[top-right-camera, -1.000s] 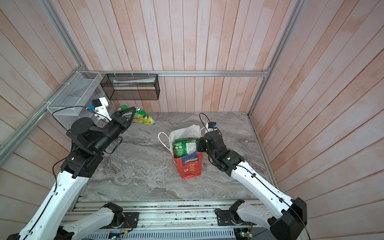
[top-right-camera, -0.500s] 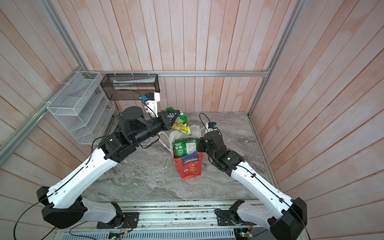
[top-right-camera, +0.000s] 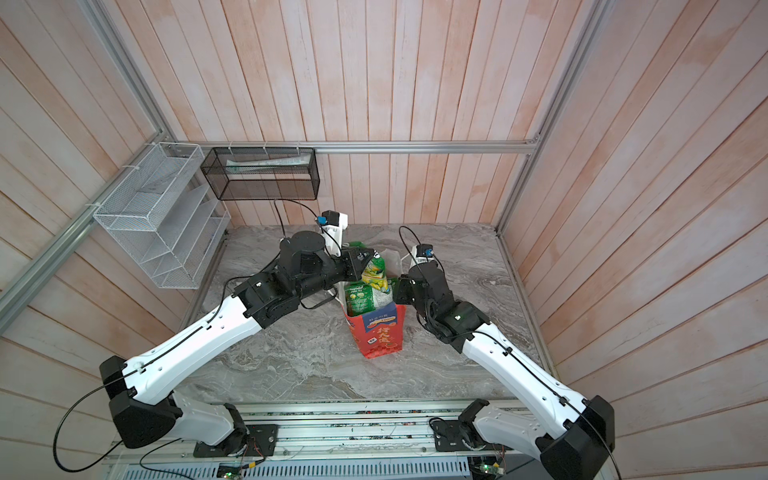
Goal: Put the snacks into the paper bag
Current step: 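Lower the green packet into the bag opening with the left gripper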
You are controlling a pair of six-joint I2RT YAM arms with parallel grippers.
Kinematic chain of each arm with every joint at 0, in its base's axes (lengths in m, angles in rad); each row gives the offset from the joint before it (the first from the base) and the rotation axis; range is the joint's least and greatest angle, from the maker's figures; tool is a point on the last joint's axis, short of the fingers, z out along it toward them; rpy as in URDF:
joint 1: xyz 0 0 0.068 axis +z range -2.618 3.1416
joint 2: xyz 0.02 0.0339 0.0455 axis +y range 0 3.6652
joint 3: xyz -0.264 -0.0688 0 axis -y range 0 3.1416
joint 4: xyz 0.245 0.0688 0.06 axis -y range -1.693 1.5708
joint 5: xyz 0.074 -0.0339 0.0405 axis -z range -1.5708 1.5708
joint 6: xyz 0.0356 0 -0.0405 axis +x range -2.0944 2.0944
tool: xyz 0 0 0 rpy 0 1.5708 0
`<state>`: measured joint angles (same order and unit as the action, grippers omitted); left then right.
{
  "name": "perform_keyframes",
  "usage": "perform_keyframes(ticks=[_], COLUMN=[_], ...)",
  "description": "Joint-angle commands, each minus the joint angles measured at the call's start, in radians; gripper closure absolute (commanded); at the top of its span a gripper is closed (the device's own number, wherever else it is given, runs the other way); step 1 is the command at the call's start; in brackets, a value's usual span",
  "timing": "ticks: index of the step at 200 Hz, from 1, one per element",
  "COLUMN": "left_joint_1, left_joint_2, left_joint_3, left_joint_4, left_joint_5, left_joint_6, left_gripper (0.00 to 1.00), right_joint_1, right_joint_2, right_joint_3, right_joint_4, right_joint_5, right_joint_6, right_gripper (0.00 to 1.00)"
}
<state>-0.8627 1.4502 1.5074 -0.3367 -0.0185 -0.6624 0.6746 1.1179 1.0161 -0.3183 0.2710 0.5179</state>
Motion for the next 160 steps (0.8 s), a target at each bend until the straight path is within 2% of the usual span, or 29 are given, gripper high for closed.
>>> perform_keyframes(ticks=[1, 47, 83, 122, 145, 160], left_joint_1=[-0.012, -0.027, -0.042, -0.084, -0.141, -0.143], left_joint_2=[-0.041, -0.026, 0.061, 0.128, 0.121, 0.107], left_joint_3=[-0.038, -0.103, -0.093, -0.097, -0.131, -0.163], left_joint_4=[0.062, 0.08, 0.098, 0.129, 0.128, 0.134], left_joint_5=[-0.005, -0.077, -0.112, -0.174, -0.281, -0.279], left_joint_6=[0.005, -0.038, -0.09, -0.124, -0.131, -0.148], left_gripper=[1.0, 1.0, 1.0, 1.0, 1.0, 1.0], right_joint_1=[0.005, 0.005, 0.005, 0.005, 0.005, 0.005], right_joint_2=[-0.023, -0.021, -0.022, -0.023, -0.023, -0.023], right_joint_3=[0.014, 0.014, 0.015, 0.015, 0.015, 0.015], right_joint_4=[0.005, 0.007, 0.005, 0.004, 0.005, 0.005], right_joint_5=[0.008, 0.012, 0.014, 0.014, 0.014, 0.015], right_joint_6=[-0.015, -0.015, -0.015, -0.015, -0.015, -0.015], right_gripper=[1.0, 1.0, 1.0, 1.0, 1.0, 1.0])
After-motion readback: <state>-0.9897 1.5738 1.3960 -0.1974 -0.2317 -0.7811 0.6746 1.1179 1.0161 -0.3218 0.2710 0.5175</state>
